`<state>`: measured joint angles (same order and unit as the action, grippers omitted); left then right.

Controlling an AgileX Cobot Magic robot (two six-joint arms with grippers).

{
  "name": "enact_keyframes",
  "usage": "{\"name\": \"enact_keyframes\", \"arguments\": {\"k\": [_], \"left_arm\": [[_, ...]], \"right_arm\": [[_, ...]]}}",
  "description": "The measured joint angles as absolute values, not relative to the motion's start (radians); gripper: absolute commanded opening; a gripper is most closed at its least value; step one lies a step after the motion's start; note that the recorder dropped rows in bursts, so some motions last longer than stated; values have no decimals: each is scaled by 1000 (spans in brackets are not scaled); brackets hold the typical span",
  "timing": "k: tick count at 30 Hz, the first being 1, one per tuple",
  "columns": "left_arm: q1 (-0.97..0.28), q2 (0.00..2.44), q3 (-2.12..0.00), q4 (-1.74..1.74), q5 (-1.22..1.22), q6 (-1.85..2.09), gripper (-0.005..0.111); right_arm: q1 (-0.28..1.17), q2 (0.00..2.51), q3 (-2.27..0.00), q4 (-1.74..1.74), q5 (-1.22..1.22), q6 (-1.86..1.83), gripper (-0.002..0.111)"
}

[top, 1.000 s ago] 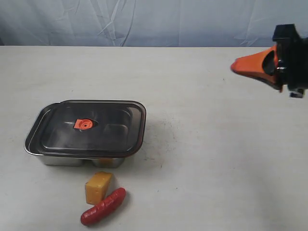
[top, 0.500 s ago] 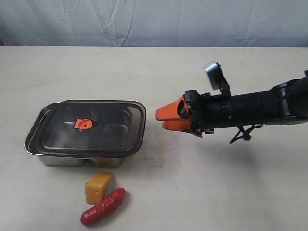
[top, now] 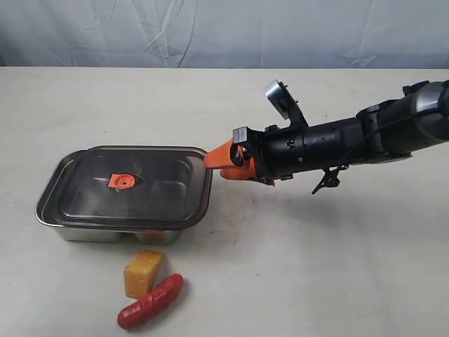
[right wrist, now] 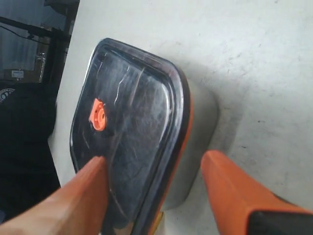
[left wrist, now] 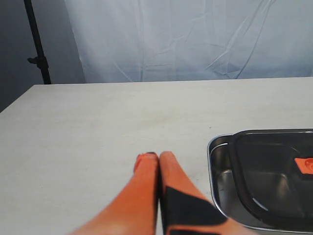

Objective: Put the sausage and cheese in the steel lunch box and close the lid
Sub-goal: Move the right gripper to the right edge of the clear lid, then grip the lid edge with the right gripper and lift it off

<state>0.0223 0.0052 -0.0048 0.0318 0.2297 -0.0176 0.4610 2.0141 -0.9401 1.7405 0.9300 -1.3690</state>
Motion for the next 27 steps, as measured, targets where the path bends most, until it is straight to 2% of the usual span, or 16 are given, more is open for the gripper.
{"name": "enact_keyframes", "arguments": {"k": [10, 27], "left_arm": [[22, 5, -5, 32, 230, -18, 0], [22, 5, -5, 32, 230, -18, 0]], "right_arm": [[527, 2019, -940, 1742, 883, -1367, 57], [532, 2019, -940, 1742, 850, -1367, 57]]}}
